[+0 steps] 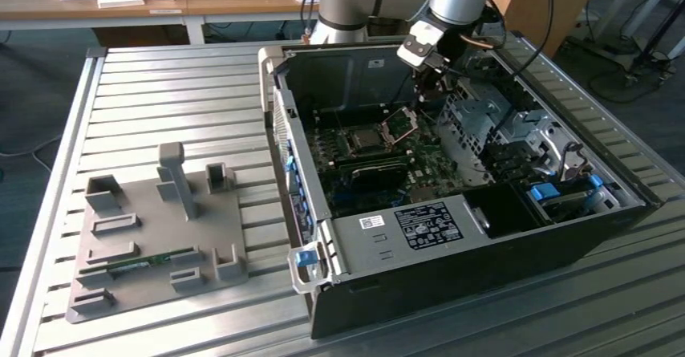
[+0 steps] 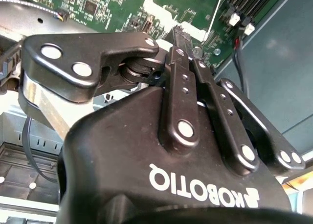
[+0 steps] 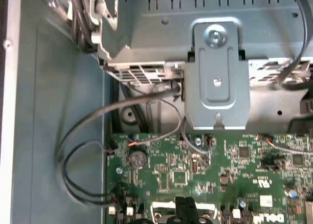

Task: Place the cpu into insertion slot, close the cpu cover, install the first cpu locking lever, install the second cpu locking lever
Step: 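Close the cpu cover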

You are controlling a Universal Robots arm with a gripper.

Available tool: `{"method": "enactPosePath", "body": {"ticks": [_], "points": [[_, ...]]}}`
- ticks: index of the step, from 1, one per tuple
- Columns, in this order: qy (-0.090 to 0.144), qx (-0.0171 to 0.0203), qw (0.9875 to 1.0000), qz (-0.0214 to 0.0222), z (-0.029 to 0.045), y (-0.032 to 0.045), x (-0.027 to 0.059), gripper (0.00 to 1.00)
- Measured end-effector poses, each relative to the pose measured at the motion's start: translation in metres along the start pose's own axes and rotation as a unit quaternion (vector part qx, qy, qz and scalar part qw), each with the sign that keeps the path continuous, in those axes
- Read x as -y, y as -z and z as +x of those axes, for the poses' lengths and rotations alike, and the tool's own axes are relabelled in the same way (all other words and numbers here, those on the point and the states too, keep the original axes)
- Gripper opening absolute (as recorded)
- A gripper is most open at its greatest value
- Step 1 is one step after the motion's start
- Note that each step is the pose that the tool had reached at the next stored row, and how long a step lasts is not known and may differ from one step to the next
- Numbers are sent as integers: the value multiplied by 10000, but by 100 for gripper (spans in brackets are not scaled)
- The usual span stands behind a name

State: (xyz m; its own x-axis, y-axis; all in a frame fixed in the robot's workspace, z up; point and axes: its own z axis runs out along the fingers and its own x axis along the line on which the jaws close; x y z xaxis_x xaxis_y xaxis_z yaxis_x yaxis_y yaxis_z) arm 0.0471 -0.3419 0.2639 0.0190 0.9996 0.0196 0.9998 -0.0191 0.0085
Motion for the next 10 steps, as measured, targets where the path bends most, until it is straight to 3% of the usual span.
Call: {"method": "enactPosePath", "body": {"ticks": [5, 10], "points": [[0, 0, 10000, 0, 2, -2, -74, 11], [0, 0, 10000, 0, 2, -14, -94, 11]]}}
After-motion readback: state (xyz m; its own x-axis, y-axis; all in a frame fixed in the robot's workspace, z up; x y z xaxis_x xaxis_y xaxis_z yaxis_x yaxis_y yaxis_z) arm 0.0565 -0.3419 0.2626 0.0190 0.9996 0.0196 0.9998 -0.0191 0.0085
